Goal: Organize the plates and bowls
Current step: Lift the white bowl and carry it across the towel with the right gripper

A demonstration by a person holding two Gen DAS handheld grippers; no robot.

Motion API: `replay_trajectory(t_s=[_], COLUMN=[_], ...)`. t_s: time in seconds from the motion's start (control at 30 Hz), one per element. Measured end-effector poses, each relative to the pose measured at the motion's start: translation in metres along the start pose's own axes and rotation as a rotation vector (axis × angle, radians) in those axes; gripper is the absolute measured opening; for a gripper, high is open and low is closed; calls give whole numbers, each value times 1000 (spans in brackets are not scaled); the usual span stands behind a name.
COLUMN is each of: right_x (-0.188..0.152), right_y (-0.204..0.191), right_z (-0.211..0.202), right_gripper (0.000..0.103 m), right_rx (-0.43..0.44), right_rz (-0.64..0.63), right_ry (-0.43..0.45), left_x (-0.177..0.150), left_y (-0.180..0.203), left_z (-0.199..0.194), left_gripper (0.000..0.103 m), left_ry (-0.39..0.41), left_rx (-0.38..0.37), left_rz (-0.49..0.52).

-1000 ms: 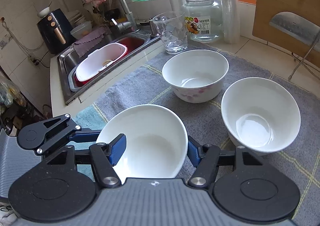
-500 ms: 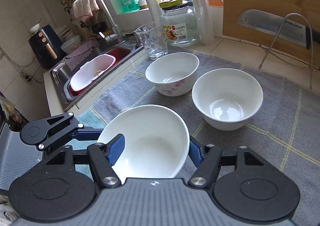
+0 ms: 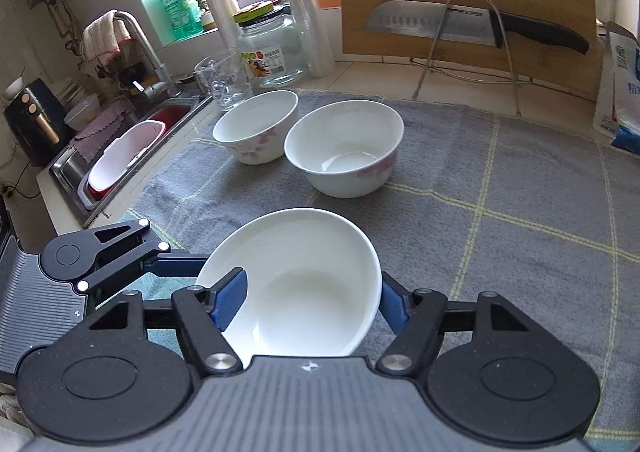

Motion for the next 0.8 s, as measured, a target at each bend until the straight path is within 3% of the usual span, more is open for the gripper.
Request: replay_trajectory(t_s=[0.27,0.8], right_x=[-9,-18], right_y=[14,25], right_z=[-5,-2], right_gripper=[75,77], right_rx=[-42,-45], right_rz=[12,31], right_ry=[-11,-33], left_x=[-1,0], left_y=[14,19], left_z=[14,27], left_gripper=[85,85], left_ry=[-24,-62], left_rx=[-42,-74], left_rz=[23,32])
Point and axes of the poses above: each gripper's, at about its wrist camera, not at the fingertips, and z roughly the way its jaws point, y to its right, x to its top, the point moved 8 cm from there along z, roughly the way its jaws point, and after that the axes turned 4 degrees about -x, right-handed, at the moved point
